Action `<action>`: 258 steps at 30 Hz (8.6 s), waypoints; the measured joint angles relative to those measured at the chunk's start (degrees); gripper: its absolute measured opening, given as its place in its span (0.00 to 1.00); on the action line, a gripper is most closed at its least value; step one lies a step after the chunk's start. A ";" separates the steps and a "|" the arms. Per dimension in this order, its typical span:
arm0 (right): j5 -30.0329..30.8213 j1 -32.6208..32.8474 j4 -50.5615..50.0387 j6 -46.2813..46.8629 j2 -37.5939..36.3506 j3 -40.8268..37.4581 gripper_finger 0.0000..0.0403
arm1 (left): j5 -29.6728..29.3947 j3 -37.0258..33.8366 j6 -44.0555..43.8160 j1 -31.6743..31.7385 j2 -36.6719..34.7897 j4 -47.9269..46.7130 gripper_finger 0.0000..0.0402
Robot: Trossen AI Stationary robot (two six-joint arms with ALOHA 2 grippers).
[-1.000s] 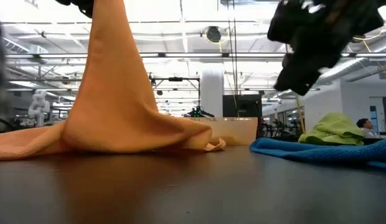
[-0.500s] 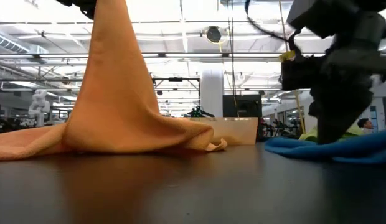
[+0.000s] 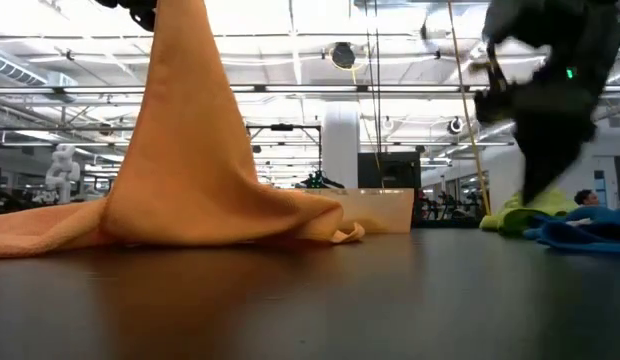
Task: Fold microfiber towels
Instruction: Fold the right orange towel
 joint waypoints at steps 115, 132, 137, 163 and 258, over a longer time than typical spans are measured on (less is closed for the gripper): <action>35.09 11.27 38.52 -40.36 25.63 13.13 0.00 | 6.28 -0.74 -7.86 -1.61 33.00 20.33 0.01; 34.83 10.84 77.60 -39.61 25.63 -11.58 0.00 | 5.80 -0.76 -12.72 -4.69 49.13 42.31 0.01; 34.80 10.95 83.86 -40.51 25.63 -14.07 0.00 | 5.79 -0.76 -13.62 -4.16 49.13 41.68 0.01; 21.32 11.11 65.40 -42.99 10.44 -13.88 0.34 | 6.95 -0.76 -13.64 0.17 48.63 37.46 0.01; 39.72 19.94 67.98 -32.97 27.80 -8.85 0.46 | 6.84 -0.76 -13.64 1.79 48.63 33.17 0.02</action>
